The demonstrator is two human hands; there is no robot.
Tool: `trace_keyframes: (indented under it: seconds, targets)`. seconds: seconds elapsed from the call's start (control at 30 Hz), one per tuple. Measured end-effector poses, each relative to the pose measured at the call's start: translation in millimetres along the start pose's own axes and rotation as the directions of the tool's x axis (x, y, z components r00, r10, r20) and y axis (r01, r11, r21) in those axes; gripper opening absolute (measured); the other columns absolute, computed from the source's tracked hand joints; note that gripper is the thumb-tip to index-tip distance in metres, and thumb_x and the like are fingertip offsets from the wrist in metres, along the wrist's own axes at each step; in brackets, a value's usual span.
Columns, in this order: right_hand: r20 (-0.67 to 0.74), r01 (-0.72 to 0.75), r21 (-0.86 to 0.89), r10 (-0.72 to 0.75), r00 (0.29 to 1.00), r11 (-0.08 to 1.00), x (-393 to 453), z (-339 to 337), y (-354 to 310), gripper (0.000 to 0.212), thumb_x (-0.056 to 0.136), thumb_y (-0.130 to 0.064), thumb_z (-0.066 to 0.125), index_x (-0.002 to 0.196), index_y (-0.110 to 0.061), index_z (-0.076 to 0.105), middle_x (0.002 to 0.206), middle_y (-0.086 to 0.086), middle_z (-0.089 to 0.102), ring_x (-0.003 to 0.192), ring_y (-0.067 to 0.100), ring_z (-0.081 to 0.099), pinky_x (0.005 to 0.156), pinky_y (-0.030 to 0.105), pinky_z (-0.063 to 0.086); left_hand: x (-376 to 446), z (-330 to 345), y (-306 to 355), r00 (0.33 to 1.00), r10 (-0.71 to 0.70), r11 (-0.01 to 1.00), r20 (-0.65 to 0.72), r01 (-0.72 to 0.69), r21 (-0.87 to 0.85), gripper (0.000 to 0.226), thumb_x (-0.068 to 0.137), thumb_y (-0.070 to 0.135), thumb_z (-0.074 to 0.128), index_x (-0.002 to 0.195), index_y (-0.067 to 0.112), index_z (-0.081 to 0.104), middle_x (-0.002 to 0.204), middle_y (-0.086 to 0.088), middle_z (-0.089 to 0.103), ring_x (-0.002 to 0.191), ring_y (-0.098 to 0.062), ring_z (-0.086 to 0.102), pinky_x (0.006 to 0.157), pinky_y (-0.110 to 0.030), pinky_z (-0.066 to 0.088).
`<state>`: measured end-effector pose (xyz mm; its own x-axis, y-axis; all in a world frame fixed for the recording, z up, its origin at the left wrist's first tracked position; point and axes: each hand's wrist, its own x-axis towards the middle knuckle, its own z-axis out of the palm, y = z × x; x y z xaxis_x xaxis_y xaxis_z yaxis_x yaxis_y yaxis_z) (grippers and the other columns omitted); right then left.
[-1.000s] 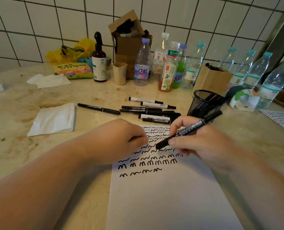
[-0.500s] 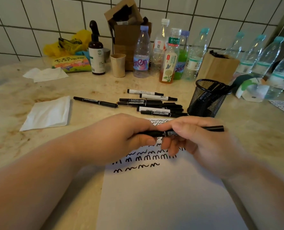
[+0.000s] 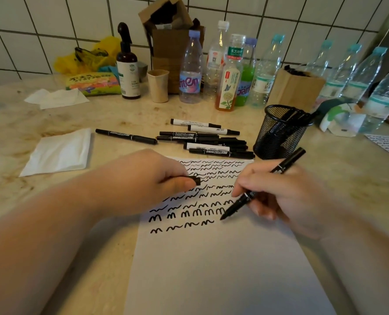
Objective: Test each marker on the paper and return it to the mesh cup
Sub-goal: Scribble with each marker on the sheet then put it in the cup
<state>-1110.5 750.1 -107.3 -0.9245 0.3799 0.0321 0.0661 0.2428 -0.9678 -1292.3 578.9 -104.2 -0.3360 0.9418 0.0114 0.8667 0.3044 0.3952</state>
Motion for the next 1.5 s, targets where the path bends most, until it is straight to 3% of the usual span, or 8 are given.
trace_keyframes:
  seconds: [0.17, 0.3, 0.5, 0.83, 1.07, 1.3, 1.4, 1.5]
  targets:
    - [0.005, -0.089, -0.004, 0.089, 0.996, 0.996, 1.6, 3.0, 1.5, 0.013, 0.073, -0.017, 0.064, 0.062, -0.011, 0.068, 0.053, 0.017, 0.061, 0.048, 0.028, 0.053, 0.043, 0.027, 0.043, -0.6, -0.6, 1.4, 1.000, -0.010, 0.999, 0.013, 0.009, 0.032, 0.033, 0.077, 0.073, 0.033, 0.082, 0.052, 0.058, 0.073, 0.022, 0.064, 0.070, 0.000, 0.057, 0.064, -0.025, 0.047]
    - [0.003, -0.103, -0.002, 0.103, 0.995, 0.995, 1.7, 4.5, 1.1, 0.012, 0.074, -0.017, 0.065, 0.063, -0.011, 0.068, 0.056, 0.019, 0.065, 0.047, 0.028, 0.056, 0.045, 0.029, 0.046, 0.4, 2.4, 0.5, 1.000, -0.021, 0.999, 0.017, 0.020, 0.050, 0.032, 0.088, 0.063, 0.044, 0.098, 0.041, 0.065, 0.073, 0.013, 0.065, 0.068, -0.004, 0.058, 0.061, -0.025, 0.048]
    - [0.007, -0.091, -0.017, 0.091, 0.996, 0.996, 2.9, 5.6, 1.0, 0.022, 0.085, -0.005, 0.066, 0.064, -0.011, 0.069, 0.057, 0.021, 0.065, 0.046, 0.027, 0.056, 0.045, 0.027, 0.047, 1.0, 3.5, -0.8, 1.000, -0.022, 0.998, 0.008, 0.022, 0.063, 0.031, 0.090, 0.061, 0.044, 0.097, 0.039, 0.064, 0.072, 0.014, 0.063, 0.069, -0.003, 0.057, 0.063, -0.026, 0.047]
    - [-0.058, -0.116, -0.018, 0.115, 0.992, 0.993, 3.4, 4.7, 2.9, 0.012, 0.070, -0.015, 0.063, 0.061, -0.009, 0.066, 0.053, 0.021, 0.063, 0.040, 0.024, 0.052, 0.043, 0.025, 0.043, 0.0, 3.1, 0.3, 0.999, -0.040, 0.998, 0.007, 0.040, 0.051, 0.029, 0.090, 0.060, 0.044, 0.097, 0.041, 0.065, 0.071, 0.014, 0.062, 0.067, -0.002, 0.057, 0.061, -0.023, 0.046]
    - [-0.166, -0.087, -0.041, 0.080, 0.983, 0.995, 3.2, -1.1, 4.8, 0.020, 0.080, -0.008, 0.065, 0.061, -0.006, 0.062, 0.050, 0.017, 0.060, 0.039, 0.022, 0.046, 0.041, 0.026, 0.037, 0.1, 3.2, 0.6, 0.999, -0.044, 0.997, -0.018, 0.045, 0.063, 0.019, 0.100, 0.046, 0.042, 0.098, 0.039, 0.059, 0.071, 0.012, 0.060, 0.065, -0.004, 0.054, 0.057, -0.022, 0.037]
    - [-0.205, 0.033, 0.100, -0.012, 0.979, 0.994, 6.0, -4.4, 1.3, 0.017, 0.081, -0.023, 0.071, 0.067, -0.013, 0.067, 0.050, 0.007, 0.052, 0.046, 0.019, 0.040, 0.043, 0.023, 0.029, -1.1, 3.9, 1.4, 0.999, -0.044, 0.999, -0.031, 0.044, -0.010, 0.015, 0.099, 0.044, 0.046, 0.105, 0.042, 0.059, 0.075, 0.011, 0.063, 0.068, -0.006, 0.058, 0.059, -0.023, 0.045]
    - [-0.156, 0.098, 0.210, -0.066, 0.986, 0.973, 5.4, -3.4, -0.2, 0.016, 0.075, -0.028, 0.076, 0.075, -0.012, 0.074, 0.058, 0.011, 0.061, 0.051, 0.021, 0.051, 0.047, 0.026, 0.040, -1.4, 4.0, 2.5, 0.999, -0.038, 0.999, -0.026, 0.037, -0.018, 0.016, 0.098, 0.046, 0.046, 0.104, 0.042, 0.060, 0.075, 0.012, 0.064, 0.068, -0.006, 0.058, 0.058, -0.022, 0.044]
    - [-0.132, 0.112, 0.350, -0.070, 0.989, 0.930, 4.9, -2.6, -0.1, 0.026, 0.078, -0.026, 0.064, 0.081, -0.004, 0.077, 0.064, 0.018, 0.064, 0.057, 0.026, 0.057, 0.050, 0.028, 0.049, -2.1, 3.6, 2.9, 0.999, -0.040, 0.999, -0.031, 0.039, -0.031, 0.014, 0.098, 0.047, 0.045, 0.099, 0.042, 0.059, 0.075, 0.012, 0.064, 0.066, -0.004, 0.057, 0.056, -0.020, 0.039]
